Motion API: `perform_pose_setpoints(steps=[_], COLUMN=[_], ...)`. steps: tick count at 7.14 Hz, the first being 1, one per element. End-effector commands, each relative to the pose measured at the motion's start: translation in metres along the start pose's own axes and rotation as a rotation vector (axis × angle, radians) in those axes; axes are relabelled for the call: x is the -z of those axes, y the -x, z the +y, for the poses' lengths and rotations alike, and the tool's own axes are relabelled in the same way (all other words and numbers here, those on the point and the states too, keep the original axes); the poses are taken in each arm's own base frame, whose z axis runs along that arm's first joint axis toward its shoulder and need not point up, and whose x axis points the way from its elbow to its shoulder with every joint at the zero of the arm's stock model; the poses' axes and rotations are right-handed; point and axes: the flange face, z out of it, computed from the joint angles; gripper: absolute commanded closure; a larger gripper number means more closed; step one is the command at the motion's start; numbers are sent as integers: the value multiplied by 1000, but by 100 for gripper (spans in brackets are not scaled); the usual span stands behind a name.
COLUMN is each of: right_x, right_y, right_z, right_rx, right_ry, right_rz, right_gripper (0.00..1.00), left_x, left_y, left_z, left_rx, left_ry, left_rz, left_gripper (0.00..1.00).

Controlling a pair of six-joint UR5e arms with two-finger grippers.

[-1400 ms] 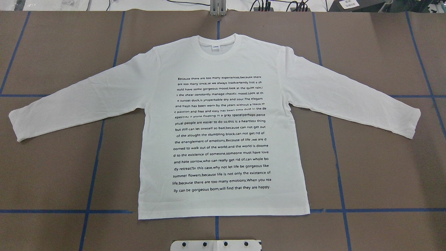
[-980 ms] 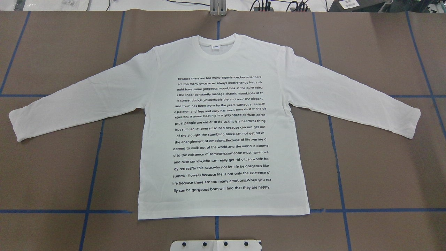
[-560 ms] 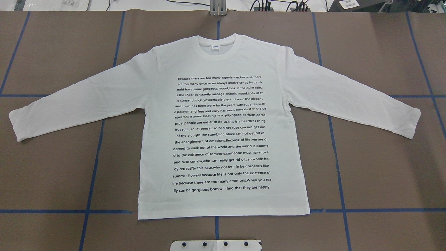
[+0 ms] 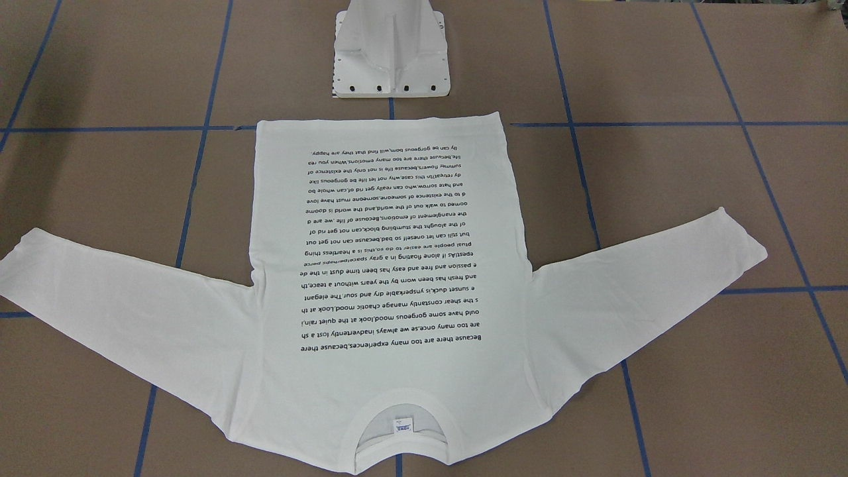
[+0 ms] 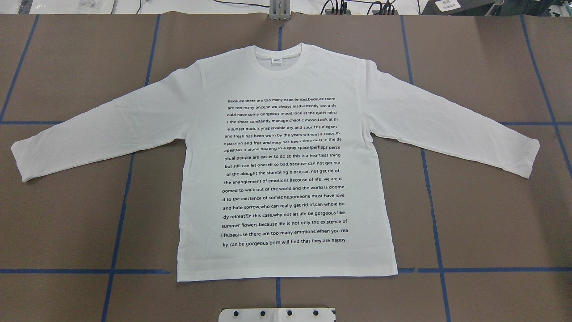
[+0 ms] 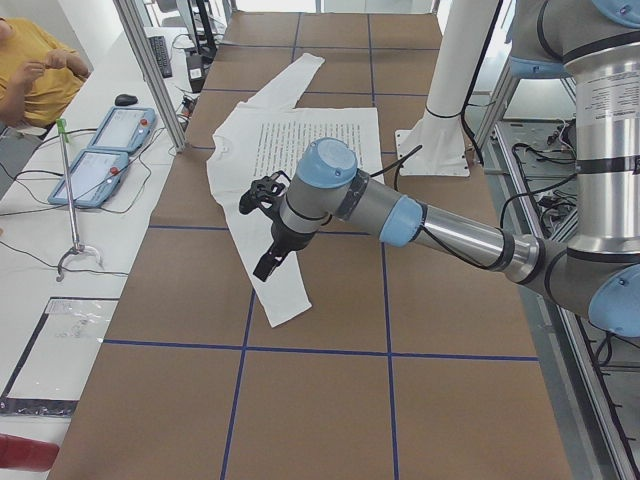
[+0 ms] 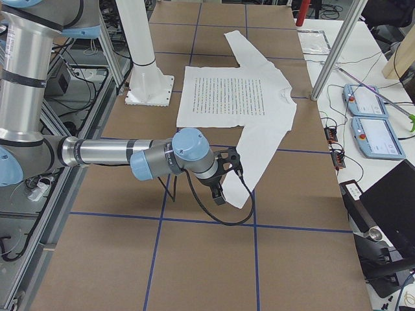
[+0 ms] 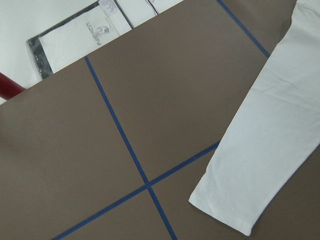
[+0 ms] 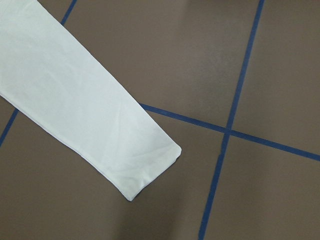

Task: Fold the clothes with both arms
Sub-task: 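Move the right gripper to the cuff of the sleeve nearest it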

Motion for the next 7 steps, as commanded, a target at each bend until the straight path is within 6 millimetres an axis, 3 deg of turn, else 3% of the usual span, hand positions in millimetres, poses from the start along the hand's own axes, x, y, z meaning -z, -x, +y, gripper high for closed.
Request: perform_pose_setpoints(steps=[1,2,4,5,7], right_x=[-56,-90,-154,-181,-219], right_y=[49,58,14,6,21], right_z=[-15,-13,-24,-35,-32], right_rx=[-96,-120,-103,-95,-106], right_ry=[-14,-46,-82,-76,-86], right_rz=[11,53,44,38,102], right_gripper=[1,2,7,12,20], left_x=[-4,-4,-5,-4,-5], left_y=[3,3,3,2,3], left_z=[4,5,8,8,11], left_rx=[-6,-6,-2,-4,0], left_ry=[-5,-4,0,-2,1], left_rz=[-1,0,2,2,2], left_gripper=[0,0,0,0,0])
